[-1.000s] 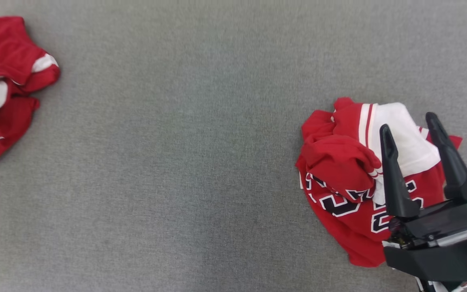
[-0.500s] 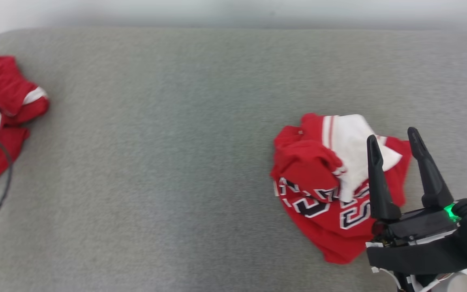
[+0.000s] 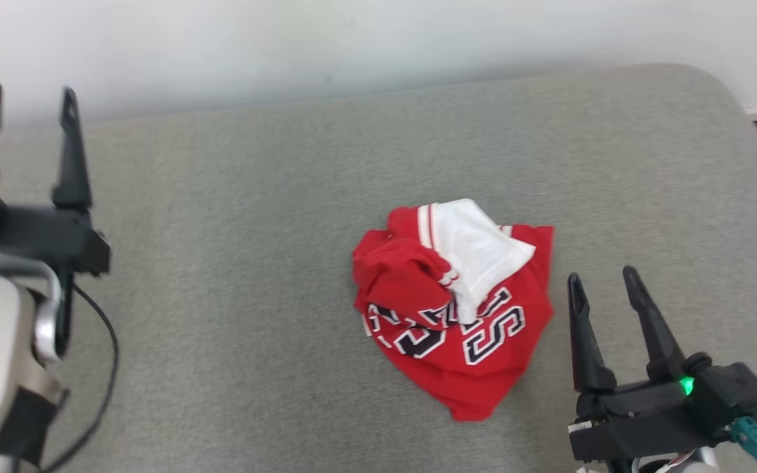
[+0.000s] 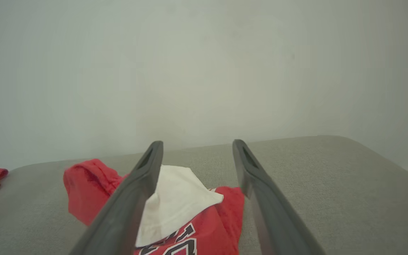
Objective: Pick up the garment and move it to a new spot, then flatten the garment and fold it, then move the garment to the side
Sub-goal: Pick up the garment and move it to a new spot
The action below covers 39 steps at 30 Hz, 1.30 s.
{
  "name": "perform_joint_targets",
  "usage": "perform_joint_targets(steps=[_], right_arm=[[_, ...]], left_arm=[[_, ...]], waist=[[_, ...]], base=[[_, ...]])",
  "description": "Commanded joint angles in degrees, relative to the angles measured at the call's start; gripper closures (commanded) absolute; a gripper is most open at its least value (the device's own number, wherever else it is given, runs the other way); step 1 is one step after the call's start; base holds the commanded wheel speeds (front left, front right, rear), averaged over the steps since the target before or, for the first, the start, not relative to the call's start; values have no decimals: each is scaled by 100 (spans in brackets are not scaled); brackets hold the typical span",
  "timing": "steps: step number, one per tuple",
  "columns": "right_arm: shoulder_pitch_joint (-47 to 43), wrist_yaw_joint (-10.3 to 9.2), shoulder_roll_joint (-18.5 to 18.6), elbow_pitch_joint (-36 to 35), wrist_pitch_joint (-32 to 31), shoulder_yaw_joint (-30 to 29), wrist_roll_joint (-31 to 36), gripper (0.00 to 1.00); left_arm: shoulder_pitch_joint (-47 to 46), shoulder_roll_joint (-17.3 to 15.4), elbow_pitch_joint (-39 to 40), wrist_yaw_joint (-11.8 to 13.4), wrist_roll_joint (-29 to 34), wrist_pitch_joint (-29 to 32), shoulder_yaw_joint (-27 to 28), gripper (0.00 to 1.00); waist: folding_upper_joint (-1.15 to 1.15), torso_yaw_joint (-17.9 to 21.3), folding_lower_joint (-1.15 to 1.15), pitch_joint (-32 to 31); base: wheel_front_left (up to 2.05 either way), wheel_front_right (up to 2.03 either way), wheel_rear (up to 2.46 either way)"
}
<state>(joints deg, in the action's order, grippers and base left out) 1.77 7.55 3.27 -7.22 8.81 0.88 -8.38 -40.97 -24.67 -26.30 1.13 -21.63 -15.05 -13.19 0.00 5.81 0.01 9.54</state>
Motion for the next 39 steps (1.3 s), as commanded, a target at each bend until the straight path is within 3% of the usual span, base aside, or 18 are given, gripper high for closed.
perform_joint_targets(steps=[1,14,24,39], right_arm=[[-71,-13,-25,104,58,3,-65,0],[-204,-13,-45,1017,358,-44,-14,0],[-309,-13,-46,1304,475,-108,-48,0],[-432,-13,-44,1515,545,-145,-64,0]], left_arm=[[204,34,68,30,16,-19,-42,0],[1747,325,725,304,-51,-17,-284,0],[2799,474,1366,583,174,-18,-21,0],[4367,1088,2451,449,820,-19,732,0]], waist=[[0,260,-1,-253],[0,178,-1,-652],[0,-37,-1,-875],[0,-236,-1,-1070]], base=[[0,0,0],[0,0,0],[0,0,0],[0,0,0]])
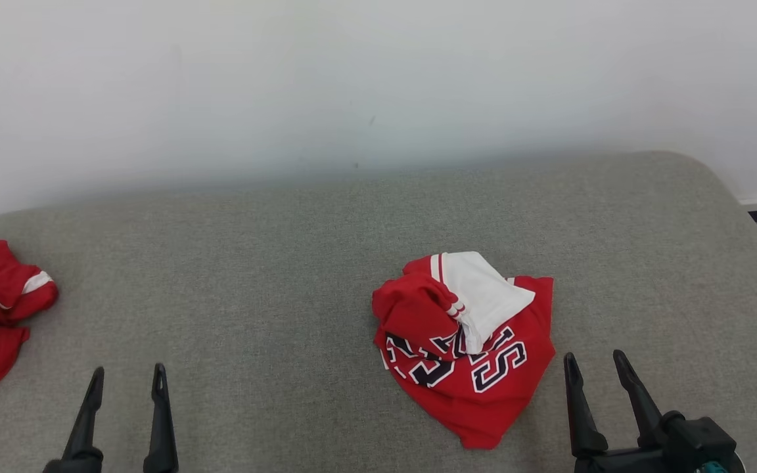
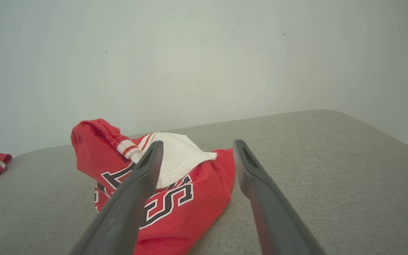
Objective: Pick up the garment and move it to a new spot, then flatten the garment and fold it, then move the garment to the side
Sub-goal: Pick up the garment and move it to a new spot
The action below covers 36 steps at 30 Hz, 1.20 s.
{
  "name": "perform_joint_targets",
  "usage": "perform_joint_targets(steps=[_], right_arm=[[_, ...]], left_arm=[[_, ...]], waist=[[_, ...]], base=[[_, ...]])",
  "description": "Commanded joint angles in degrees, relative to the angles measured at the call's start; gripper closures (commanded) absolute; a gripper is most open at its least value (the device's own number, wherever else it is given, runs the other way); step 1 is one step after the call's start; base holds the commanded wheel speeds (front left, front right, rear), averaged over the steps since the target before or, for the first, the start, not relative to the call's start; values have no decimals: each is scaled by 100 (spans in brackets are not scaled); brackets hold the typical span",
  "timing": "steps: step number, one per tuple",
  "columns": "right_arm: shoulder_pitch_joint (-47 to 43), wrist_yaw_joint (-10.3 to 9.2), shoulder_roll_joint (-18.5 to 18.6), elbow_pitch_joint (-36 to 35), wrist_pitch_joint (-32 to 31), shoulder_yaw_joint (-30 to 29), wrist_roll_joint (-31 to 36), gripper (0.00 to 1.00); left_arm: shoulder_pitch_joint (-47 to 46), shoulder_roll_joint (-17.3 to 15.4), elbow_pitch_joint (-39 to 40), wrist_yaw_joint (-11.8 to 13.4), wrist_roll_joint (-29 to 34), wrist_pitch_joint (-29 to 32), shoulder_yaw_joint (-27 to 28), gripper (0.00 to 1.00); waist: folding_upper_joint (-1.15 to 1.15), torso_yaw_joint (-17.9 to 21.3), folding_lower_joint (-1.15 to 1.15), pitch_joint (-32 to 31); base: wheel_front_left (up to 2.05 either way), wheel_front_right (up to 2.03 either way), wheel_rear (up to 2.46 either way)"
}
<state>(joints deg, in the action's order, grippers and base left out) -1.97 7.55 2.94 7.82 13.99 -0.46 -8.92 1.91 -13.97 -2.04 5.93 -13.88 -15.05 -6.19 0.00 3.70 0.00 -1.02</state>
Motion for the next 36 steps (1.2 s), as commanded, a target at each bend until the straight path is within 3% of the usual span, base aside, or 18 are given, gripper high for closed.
perform_joint_targets(steps=[1,18,36], right_arm=[[-66,-13,-13,26,23,-11,-12,0],[-128,-13,-12,225,78,14,5,0],[-97,-13,-12,364,89,11,12,0]], left_arm=[[157,59,4,-42,86,-19,67,0],[621,502,246,-577,588,-19,639,0],[599,747,168,-900,982,-19,872,0]], waist=[[0,-41,0,-23],[0,-123,0,-73],[0,-138,0,-78]], base=[[0,0,0],[0,0,0],[0,0,0]])
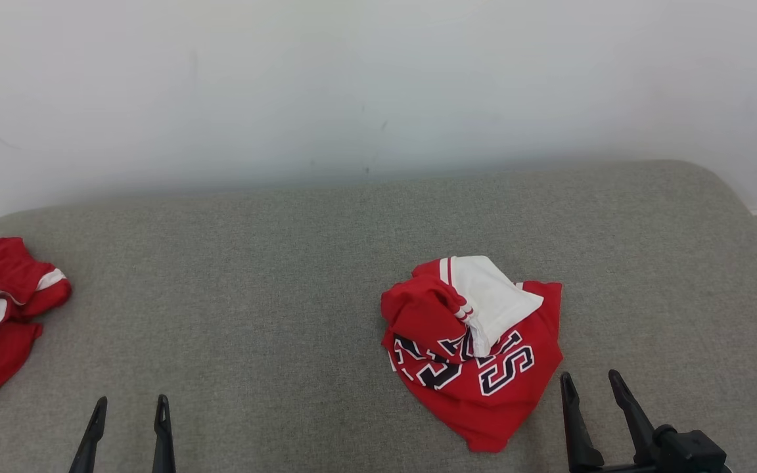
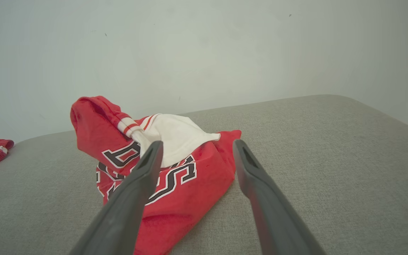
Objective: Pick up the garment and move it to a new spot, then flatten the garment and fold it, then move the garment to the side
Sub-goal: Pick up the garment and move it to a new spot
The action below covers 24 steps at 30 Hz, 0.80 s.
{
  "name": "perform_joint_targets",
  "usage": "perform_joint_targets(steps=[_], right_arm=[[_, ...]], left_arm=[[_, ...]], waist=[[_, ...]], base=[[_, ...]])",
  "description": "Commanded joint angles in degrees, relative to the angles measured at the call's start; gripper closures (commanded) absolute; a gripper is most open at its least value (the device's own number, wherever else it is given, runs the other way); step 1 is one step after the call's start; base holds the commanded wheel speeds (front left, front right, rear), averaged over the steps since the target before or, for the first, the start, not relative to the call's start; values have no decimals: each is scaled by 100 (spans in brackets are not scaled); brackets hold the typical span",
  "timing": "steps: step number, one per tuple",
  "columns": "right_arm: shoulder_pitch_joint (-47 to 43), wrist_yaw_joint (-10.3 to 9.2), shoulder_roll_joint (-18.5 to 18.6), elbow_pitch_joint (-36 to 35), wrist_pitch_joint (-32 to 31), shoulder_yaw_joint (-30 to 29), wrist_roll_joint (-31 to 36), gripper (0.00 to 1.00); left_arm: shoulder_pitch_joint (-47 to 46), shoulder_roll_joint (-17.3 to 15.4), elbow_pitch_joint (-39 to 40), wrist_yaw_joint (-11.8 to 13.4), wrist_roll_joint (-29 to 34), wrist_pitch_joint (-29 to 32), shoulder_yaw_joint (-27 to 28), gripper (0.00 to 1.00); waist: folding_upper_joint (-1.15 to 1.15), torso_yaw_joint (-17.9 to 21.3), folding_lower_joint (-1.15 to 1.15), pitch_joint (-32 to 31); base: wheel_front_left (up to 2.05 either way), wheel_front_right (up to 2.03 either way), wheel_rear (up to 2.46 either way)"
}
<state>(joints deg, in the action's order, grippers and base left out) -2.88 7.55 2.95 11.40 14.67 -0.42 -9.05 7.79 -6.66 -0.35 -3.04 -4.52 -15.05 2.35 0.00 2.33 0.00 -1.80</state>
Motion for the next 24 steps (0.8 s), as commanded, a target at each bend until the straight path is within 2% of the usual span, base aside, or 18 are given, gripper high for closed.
perform_joint_targets(steps=[1,24], right_arm=[[-1,-13,-13,11,22,7,23,0],[0,-13,-14,48,40,13,63,0]], left_arm=[[14,16,-13,-27,67,-19,28,0],[9,139,-88,-190,176,-19,177,0]], waist=[[0,0,0,1],[0,6,0,2]], base=[[0,0,0],[0,0,0]])
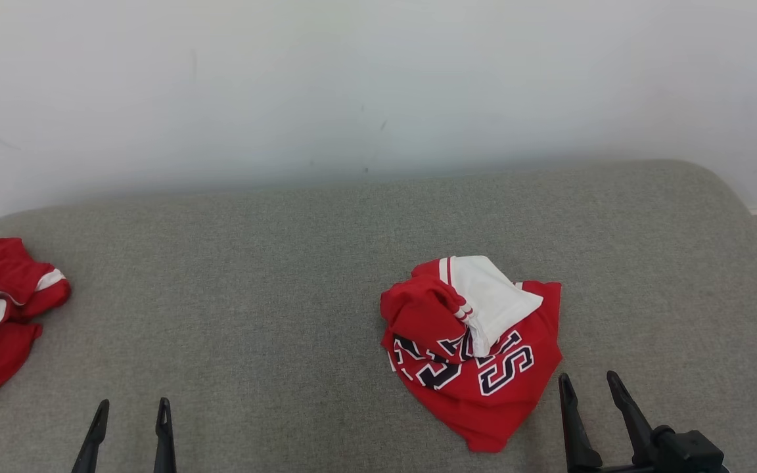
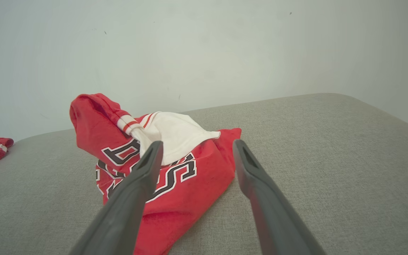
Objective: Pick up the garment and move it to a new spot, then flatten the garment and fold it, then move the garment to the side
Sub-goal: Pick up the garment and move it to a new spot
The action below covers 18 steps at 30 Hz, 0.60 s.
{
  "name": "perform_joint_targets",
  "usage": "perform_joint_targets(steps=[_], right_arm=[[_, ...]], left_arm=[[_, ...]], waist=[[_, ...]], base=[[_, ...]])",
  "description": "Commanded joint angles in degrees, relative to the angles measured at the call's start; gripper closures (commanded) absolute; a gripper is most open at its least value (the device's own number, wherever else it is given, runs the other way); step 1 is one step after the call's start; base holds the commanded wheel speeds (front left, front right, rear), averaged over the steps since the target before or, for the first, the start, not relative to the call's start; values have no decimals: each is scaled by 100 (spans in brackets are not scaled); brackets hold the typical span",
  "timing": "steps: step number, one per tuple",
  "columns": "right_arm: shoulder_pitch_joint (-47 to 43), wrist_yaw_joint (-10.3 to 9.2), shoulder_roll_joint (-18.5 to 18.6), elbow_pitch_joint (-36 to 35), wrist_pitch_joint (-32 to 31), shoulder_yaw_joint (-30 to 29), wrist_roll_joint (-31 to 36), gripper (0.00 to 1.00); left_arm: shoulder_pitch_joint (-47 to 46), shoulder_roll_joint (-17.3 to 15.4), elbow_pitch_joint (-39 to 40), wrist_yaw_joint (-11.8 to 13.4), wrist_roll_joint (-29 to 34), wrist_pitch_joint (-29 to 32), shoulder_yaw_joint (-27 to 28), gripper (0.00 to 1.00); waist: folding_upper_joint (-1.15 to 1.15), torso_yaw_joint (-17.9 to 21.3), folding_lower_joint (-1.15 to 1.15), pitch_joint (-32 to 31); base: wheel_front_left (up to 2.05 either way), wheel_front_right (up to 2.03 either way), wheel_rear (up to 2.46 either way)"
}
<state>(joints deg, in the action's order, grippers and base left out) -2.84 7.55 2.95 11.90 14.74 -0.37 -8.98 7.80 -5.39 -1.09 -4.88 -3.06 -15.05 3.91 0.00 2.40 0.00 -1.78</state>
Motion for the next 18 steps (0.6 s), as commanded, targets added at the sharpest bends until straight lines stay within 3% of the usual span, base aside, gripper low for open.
perform_joint_targets(steps=[1,18], right_arm=[[-2,-13,-14,0,31,13,58,0],[20,-13,1,5,-5,14,60,0]], left_arm=[[-8,13,-10,-12,27,-19,32,0],[-44,55,-37,-69,56,-19,107,0]], waist=[[0,-1,0,-1],[0,0,0,4]], base=[[0,0,0],[0,0,0]])
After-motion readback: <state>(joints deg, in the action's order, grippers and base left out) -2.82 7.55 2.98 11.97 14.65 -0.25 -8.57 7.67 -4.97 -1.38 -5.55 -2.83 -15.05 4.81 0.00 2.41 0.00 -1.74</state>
